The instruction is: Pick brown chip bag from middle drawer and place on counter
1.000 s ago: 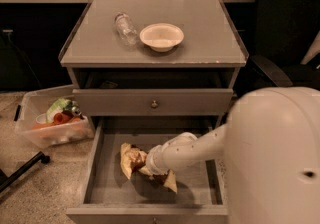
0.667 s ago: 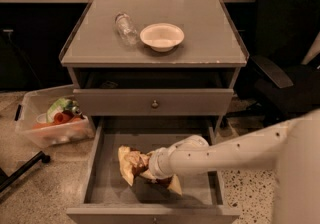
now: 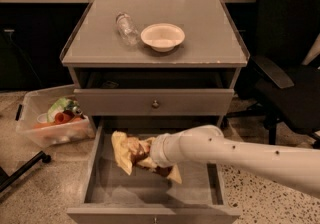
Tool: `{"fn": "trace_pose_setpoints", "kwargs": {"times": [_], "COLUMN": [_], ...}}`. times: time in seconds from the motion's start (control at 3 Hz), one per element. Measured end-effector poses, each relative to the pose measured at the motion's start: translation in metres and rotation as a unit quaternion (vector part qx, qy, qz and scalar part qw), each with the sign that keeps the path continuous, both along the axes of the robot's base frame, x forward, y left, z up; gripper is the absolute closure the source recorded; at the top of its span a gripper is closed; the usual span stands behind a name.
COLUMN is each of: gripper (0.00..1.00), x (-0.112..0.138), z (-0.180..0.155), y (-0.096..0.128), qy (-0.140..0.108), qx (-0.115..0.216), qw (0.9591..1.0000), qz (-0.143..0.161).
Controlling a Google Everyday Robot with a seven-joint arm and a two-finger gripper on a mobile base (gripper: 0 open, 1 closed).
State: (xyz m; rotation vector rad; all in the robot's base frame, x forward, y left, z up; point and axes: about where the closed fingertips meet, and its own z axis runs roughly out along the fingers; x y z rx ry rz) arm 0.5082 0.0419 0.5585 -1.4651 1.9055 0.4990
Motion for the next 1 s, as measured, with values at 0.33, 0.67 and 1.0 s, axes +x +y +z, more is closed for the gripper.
{"fn": "trace_pose_setpoints", "kwargs": {"times": [0.33,0.67,1.0], "gripper": [1.0,1.0,1.0], "x": [0.02,0.031,0.034], "z": [0.094,0.182,0.243], "y": [-0.015,-0.054,-0.084], "qy": [-0.045,-0.11,-0.165], "qx": [0.05,0.07,0.053], "qw": [0.9977,0.9906,0.9816], "qz": [0.014,0.04,0.08]}}
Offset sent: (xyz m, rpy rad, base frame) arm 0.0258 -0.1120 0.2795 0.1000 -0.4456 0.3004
